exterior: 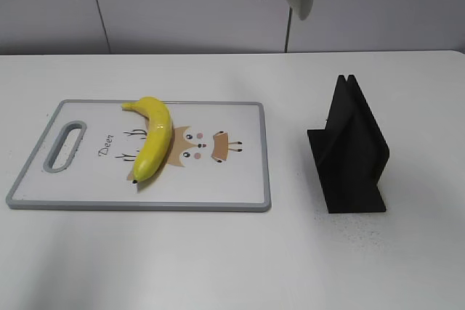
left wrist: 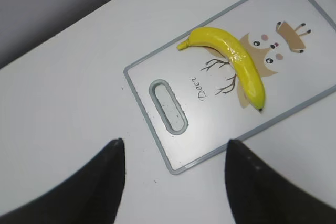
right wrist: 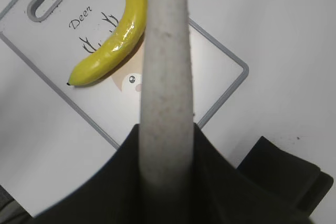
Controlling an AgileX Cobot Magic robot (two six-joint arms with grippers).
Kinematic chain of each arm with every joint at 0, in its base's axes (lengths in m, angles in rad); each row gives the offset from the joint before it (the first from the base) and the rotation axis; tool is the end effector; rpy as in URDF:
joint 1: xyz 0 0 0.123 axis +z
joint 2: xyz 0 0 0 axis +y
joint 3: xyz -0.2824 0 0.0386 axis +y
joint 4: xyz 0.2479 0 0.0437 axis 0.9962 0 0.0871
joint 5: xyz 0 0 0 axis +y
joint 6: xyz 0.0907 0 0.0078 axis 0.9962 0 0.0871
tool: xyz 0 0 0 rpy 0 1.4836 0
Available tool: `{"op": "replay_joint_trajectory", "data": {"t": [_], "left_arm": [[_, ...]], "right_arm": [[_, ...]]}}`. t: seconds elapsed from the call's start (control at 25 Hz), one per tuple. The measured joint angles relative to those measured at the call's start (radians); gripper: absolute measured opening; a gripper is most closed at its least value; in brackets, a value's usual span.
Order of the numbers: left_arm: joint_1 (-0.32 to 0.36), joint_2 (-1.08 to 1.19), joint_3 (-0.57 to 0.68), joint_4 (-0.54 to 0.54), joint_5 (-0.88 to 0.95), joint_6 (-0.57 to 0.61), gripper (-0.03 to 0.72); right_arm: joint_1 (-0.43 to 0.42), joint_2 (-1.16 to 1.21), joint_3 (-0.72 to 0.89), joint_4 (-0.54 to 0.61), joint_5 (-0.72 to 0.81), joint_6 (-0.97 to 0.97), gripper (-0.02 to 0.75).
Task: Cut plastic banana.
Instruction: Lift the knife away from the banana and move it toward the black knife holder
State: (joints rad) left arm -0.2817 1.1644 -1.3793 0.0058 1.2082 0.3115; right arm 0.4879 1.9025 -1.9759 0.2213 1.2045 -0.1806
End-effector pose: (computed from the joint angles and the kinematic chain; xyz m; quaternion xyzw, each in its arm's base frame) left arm 0.2045 -0.0587 0.4215 0.2764 0.9040 0.0078 0.3262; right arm 0.3603 0.2124 0.3625 -0.3041 0.9102 0.1482 0.2390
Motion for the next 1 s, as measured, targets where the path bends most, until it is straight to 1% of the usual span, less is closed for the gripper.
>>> {"op": "replay_joint_trajectory", "data": {"t": [0.12, 0.2, 0.28, 0.4, 0.56, 0.68, 0.84, 1.0], "left_arm": [[0.0, -0.042, 0.009, 0.014, 0.008, -0.138, 0.585], [0.0, -0.093, 0.04, 0.017, 0.008, -0.179, 0.583], [0.0, -0.153, 0.096, 0.017, 0.008, -0.201, 0.583], [0.0, -0.257, 0.228, 0.017, 0.012, -0.21, 0.583], [0.0, -0.414, 0.403, 0.017, 0.013, -0.213, 0.583], [0.0, -0.536, 0.532, 0.018, 0.003, -0.213, 0.583], [0.0, -0.688, 0.663, 0.018, 0.002, -0.213, 0.577], [0.0, -0.825, 0.745, 0.017, 0.001, -0.214, 0.573]], "right_arm": [[0.0, -0.024, 0.012, 0.0, 0.001, 0.086, 0.179], [0.0, -0.052, 0.034, 0.0, 0.001, 0.13, 0.179], [0.0, -0.085, 0.076, 0.0, 0.001, 0.161, 0.179], [0.0, -0.135, 0.143, -0.02, 0.001, 0.201, 0.179], [0.0, -0.185, 0.23, -0.096, 0.001, 0.272, 0.179], [0.0, -0.217, 0.291, -0.125, 0.001, 0.306, 0.179], [0.0, -0.261, 0.367, -0.145, -0.002, 0.344, 0.179], [0.0, -0.3, 0.453, -0.158, -0.023, 0.382, 0.179]]}}
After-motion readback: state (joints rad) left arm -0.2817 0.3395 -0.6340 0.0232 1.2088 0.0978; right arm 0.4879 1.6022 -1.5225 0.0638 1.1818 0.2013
